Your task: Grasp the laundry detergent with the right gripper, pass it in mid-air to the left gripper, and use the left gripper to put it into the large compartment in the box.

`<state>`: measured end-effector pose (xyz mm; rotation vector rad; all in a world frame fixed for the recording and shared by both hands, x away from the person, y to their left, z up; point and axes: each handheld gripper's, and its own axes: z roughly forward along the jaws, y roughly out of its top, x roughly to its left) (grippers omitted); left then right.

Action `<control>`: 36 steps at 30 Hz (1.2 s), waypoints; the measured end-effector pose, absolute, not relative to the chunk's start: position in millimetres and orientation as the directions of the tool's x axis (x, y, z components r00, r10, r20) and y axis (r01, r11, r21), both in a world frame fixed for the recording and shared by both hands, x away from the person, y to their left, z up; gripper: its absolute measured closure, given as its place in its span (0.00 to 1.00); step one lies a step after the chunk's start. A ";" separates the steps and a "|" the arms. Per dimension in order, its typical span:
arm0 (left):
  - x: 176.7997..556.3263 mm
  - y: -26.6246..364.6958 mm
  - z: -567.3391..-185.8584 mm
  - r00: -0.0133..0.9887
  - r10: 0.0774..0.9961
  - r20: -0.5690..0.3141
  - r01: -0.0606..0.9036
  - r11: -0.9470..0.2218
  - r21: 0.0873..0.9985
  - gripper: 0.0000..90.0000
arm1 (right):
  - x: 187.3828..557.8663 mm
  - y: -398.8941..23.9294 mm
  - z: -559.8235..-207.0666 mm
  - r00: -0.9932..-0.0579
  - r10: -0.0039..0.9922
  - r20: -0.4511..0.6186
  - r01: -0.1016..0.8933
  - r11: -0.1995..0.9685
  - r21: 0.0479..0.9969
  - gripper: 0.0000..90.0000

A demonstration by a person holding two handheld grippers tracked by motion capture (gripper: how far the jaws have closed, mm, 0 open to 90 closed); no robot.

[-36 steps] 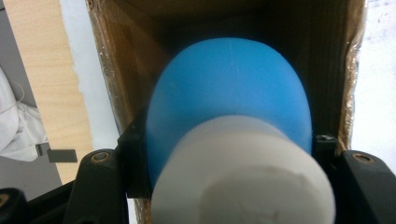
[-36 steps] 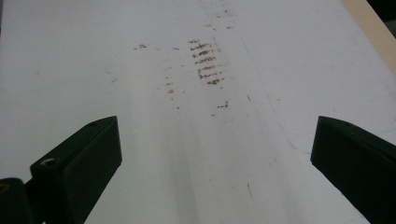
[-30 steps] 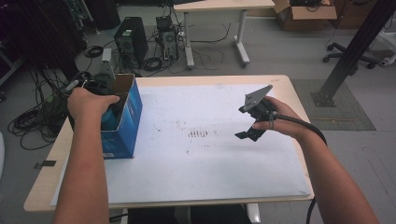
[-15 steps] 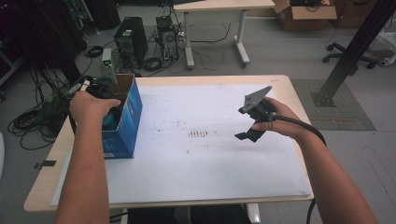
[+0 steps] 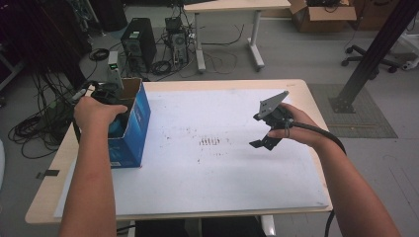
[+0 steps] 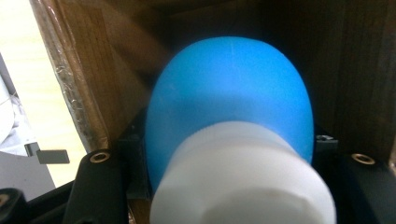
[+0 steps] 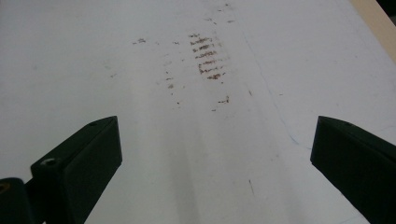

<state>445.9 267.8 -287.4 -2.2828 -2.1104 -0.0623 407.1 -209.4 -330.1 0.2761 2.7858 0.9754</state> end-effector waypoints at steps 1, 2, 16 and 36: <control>445.9 267.5 -287.5 0.079 0.995 0.053 0.997 -0.080 0.004 0.42 | 407.5 -209.8 -329.5 -0.967 0.232 -0.107 0.114 0.767 0.632 0.02; 445.9 267.5 -287.5 0.079 0.995 0.053 0.997 -0.080 0.004 0.42 | 407.5 -209.8 -329.5 -0.967 0.232 -0.107 0.114 0.767 0.632 0.02; 445.8 263.4 -283.4 0.082 0.995 0.061 0.997 -0.083 0.011 0.36 | 407.7 -209.9 -332.0 -0.966 0.235 -0.104 0.119 0.767 0.631 0.02; 438.0 258.4 -259.5 0.093 0.992 0.079 0.994 -0.097 0.049 0.29 | 407.8 -207.2 -329.9 -0.968 0.226 -0.112 0.104 0.762 0.639 0.02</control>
